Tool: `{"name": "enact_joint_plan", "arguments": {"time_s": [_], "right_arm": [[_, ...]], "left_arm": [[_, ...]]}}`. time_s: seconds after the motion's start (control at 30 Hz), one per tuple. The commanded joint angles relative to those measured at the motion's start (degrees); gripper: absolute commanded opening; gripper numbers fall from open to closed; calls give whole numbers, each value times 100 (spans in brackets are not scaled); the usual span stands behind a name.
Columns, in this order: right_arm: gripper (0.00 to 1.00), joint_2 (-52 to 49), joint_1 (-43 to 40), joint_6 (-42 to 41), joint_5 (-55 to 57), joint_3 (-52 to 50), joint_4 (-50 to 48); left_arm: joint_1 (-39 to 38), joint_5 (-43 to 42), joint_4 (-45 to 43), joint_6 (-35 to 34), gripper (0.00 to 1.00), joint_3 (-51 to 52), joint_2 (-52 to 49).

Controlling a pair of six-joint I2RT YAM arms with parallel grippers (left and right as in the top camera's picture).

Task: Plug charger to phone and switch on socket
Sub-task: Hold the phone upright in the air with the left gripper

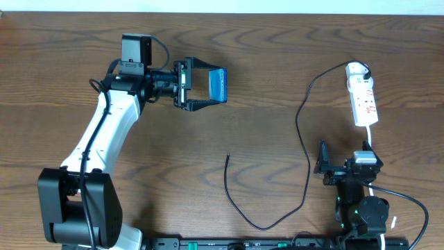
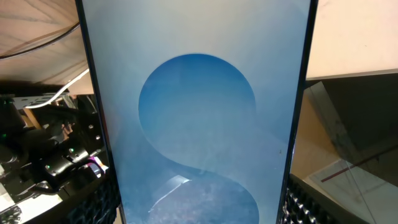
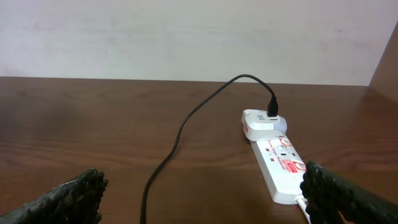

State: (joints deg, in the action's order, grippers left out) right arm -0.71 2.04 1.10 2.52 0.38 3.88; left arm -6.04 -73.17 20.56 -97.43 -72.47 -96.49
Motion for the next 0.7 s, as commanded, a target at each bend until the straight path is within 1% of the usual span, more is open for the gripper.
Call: {"name": "enact_joint_plan", "arguments": {"time_s": [0.0,0.67], "right_arm": [[99,33,-57,-20,-9,-9,22],[99,33,-57,-20,-7,-9,22]], "left_arm": [[22,-227,-33,92,7,-28,144],[22,-120,-33,184,7,-28,144]]}}
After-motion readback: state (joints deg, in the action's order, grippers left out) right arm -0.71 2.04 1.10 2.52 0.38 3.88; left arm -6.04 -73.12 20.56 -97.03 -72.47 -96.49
